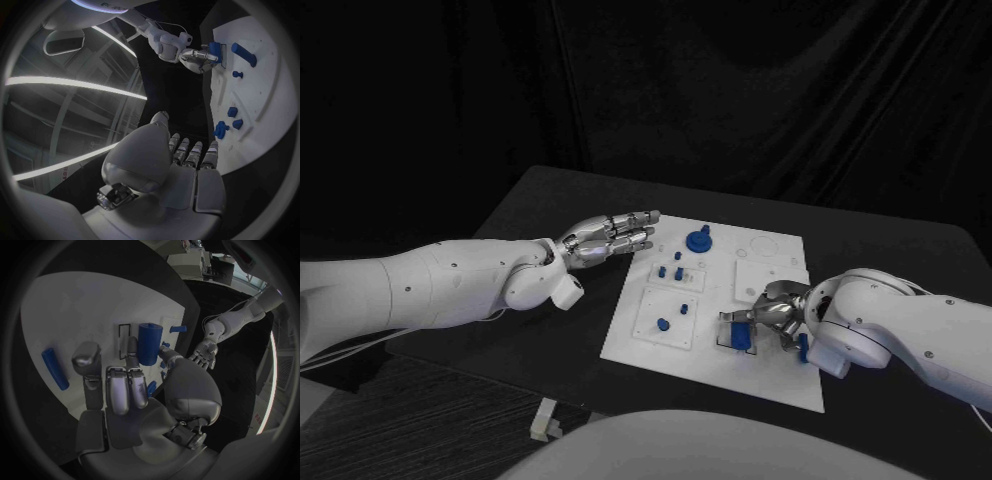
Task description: Assemble the parts on the task board
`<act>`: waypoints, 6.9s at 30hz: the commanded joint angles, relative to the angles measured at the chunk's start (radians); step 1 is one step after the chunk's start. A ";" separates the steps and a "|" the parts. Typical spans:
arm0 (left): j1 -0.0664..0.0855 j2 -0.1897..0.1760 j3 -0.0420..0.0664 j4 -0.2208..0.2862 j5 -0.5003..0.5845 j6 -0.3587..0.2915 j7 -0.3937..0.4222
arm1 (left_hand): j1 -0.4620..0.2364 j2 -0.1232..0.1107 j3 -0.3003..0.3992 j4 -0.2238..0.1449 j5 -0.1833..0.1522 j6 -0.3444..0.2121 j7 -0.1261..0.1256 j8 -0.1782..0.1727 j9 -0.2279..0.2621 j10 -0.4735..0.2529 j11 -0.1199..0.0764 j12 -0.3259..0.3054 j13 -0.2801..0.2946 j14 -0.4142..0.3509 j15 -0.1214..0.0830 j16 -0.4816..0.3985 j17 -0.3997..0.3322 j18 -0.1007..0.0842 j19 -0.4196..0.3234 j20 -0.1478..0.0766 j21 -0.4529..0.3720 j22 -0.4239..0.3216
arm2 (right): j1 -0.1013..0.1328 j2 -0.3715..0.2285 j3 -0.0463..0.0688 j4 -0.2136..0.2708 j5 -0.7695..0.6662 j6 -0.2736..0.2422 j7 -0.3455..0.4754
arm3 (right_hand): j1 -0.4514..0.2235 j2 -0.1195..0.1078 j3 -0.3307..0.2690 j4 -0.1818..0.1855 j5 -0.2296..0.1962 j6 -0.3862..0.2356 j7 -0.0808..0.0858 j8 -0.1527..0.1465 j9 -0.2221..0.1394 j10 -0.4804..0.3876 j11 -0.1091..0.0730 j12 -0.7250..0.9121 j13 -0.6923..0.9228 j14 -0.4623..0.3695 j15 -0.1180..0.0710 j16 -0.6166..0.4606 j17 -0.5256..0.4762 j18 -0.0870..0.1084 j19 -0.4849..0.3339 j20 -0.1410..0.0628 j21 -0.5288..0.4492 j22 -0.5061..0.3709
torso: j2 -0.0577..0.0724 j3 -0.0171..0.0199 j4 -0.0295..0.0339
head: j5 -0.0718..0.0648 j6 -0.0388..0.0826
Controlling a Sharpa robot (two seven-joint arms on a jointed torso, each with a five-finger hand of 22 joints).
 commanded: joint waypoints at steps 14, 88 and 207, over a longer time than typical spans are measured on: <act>-0.004 0.004 0.001 -0.002 0.007 0.019 0.007 | 0.014 -0.003 0.040 -0.006 0.020 0.009 0.011 -0.005 -0.002 -0.005 0.003 0.010 -0.005 0.000 0.010 0.015 0.006 -0.001 0.007 -0.001 -0.008 0.009 | -0.005 0.006 0.000 -0.004 -0.006 0.006 -0.016 | -0.026 0.029 -0.014 0.045 -0.059 -0.010 -0.007 -0.001 0.004 0.108 0.001 0.017 0.277 0.107 0.000 0.025 0.278 0.012 0.000 0.007 -0.020 0.129 | 0.000 0.0000 0.0001 | 0.002 0.000; -0.009 0.002 0.001 -0.001 0.007 0.021 0.002 | 0.017 -0.006 0.045 -0.013 0.026 0.013 0.016 -0.005 -0.002 -0.005 0.002 0.012 -0.005 0.001 0.011 0.017 0.006 -0.003 0.008 0.000 -0.008 0.012 | 0.058 -0.235 -0.001 0.100 -0.429 0.080 -0.039 | 0.284 0.055 -0.238 0.000 -0.028 0.127 -0.050 -0.012 -0.076 0.108 -0.034 0.017 0.277 0.107 -0.031 0.025 0.278 -0.006 0.053 -0.022 0.086 0.153 | 0.000 -0.0001 0.0003 | 0.006 0.000; -0.014 0.004 0.001 -0.005 0.007 0.038 -0.012 | 0.016 -0.006 0.062 -0.027 0.033 0.018 0.018 -0.004 -0.001 0.001 0.036 0.034 -0.002 0.003 0.016 0.022 0.007 -0.007 0.008 0.000 -0.008 0.009 | -0.007 -0.082 0.000 0.011 0.113 -0.053 -0.025 | 0.227 0.041 0.030 -0.177 0.171 0.058 -0.018 -0.107 -0.108 0.108 -0.013 0.017 0.277 0.107 -0.017 0.025 0.278 -0.015 0.072 -0.012 0.141 0.165 | 0.000 0.0000 0.0000 | -0.002 0.000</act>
